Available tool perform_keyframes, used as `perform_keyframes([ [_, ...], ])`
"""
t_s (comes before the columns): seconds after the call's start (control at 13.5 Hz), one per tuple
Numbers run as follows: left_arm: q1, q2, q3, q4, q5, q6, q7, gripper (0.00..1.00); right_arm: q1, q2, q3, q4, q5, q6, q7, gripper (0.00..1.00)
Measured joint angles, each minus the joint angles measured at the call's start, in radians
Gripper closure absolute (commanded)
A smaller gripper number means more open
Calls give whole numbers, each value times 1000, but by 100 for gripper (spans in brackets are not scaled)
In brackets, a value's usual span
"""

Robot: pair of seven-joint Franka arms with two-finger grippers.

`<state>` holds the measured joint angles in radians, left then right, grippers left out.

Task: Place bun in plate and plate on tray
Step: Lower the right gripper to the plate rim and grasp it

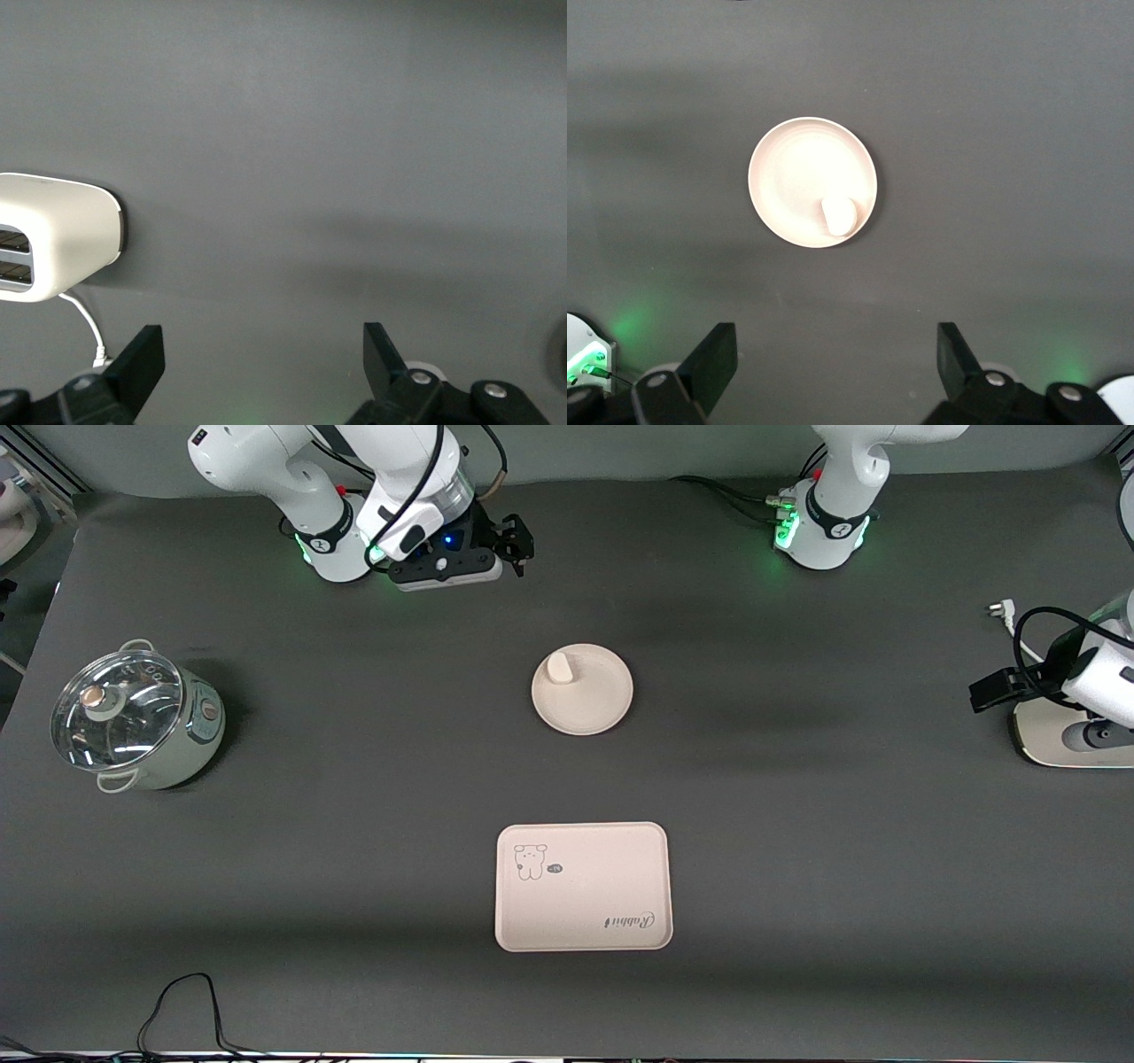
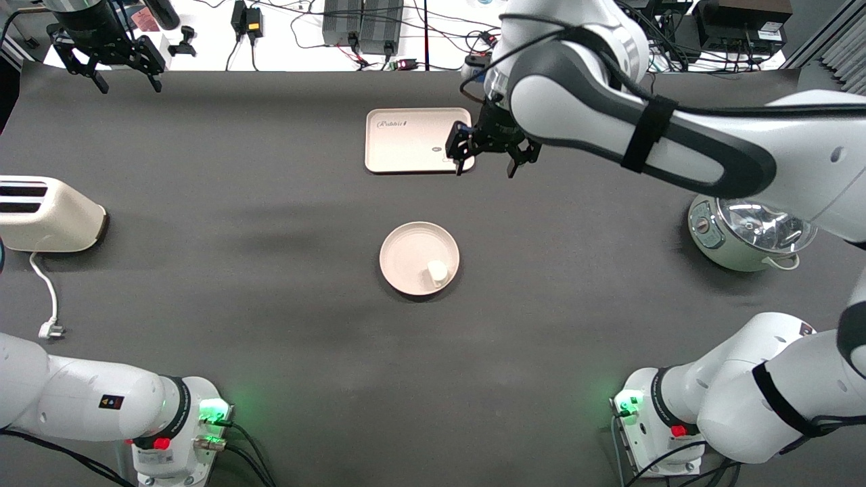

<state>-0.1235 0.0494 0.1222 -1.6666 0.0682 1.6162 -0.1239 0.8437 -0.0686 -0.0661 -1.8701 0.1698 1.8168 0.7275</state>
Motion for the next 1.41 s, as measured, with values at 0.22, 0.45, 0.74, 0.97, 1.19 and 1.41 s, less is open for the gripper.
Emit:
perform_keyframes([
  [0.22, -4, -1, 1, 3, 0, 0, -1, 0, 3, -11, 1, -151, 0, 179, -1, 0],
  [0.45, -4, -13, 8, 49, 0, -16, 0, 0, 19, 7, 2, -324, 0, 397, -3, 0],
  [0.74, -7, -24, 8, 79, 4, -20, 0, 0, 38, 124, 2, -392, 0, 600, -3, 0],
  [0.97, -5, -27, 28, 101, 20, -20, 0, 0, 48, 220, 4, -437, 0, 776, -3, 0],
  [1.19, -4, -27, 35, 130, 31, -14, 0, 0, 60, 288, 4, -494, 0, 937, -3, 0],
  [1.41, -4, -27, 34, 149, 33, -14, 0, 0, 74, 353, 5, -506, 0, 1037, -2, 0],
])
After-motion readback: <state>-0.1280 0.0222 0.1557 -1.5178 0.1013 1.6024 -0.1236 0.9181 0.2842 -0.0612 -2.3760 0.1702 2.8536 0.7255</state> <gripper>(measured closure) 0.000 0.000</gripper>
